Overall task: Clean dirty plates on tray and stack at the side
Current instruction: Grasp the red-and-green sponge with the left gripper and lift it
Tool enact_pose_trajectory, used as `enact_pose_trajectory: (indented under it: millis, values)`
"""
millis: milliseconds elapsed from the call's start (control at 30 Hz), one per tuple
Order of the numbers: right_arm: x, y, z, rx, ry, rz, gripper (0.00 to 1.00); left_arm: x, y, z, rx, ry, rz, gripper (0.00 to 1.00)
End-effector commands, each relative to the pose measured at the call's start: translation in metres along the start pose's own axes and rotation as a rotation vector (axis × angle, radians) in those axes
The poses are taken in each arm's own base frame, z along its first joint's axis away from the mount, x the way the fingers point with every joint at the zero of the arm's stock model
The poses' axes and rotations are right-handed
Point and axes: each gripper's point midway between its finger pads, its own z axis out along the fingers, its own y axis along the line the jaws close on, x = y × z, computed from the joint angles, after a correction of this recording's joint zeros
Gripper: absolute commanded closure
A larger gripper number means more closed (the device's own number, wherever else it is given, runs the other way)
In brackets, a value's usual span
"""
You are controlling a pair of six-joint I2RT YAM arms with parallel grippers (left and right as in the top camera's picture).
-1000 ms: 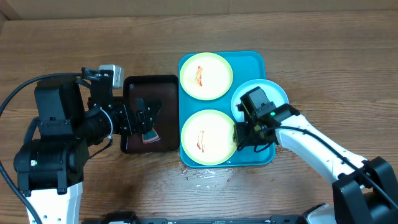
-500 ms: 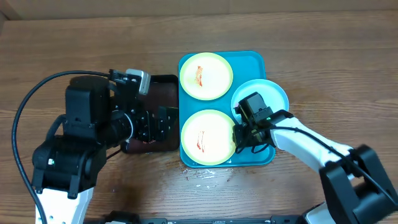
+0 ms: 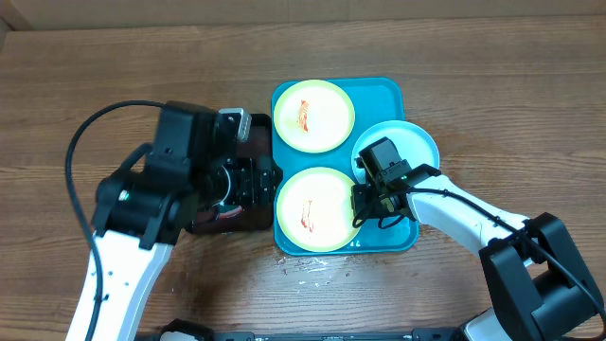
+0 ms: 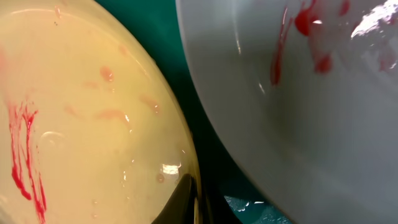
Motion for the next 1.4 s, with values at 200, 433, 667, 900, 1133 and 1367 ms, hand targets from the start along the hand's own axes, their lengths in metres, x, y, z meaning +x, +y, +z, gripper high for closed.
enact_pose_trajectory:
  millis: [200, 433, 667, 900, 1133, 1367]
  values:
    - [0.008, -0.042, 0.013, 0.204, 0.006, 0.010, 0.96, -0.006, 0.058, 0.020, -0.339, 0.029, -0.155, 0.19]
    - [0.008, -0.042, 0.013, 0.204, 0.007, 0.010, 0.96, 0.001, 0.086, 0.069, -0.473, 0.179, -0.184, 0.19]
    - [0.009, -0.042, 0.013, 0.206, 0.011, 0.010, 0.96, 0.015, 0.124, 0.118, -0.556, 0.342, -0.296, 0.23]
    - [0.009, -0.042, 0.013, 0.206, 0.012, 0.010, 0.96, 0.019, 0.145, 0.162, -0.439, 0.446, -0.344, 0.37]
    - [0.010, -0.043, 0.013, 0.207, 0.014, 0.011, 0.96, 0.043, 0.168, 0.192, -0.486, 0.565, -0.369, 0.53]
    - [0.010, -0.043, 0.013, 0.207, 0.015, 0.011, 0.95, 0.047, 0.170, 0.201, -0.485, 0.581, -0.378, 0.96]
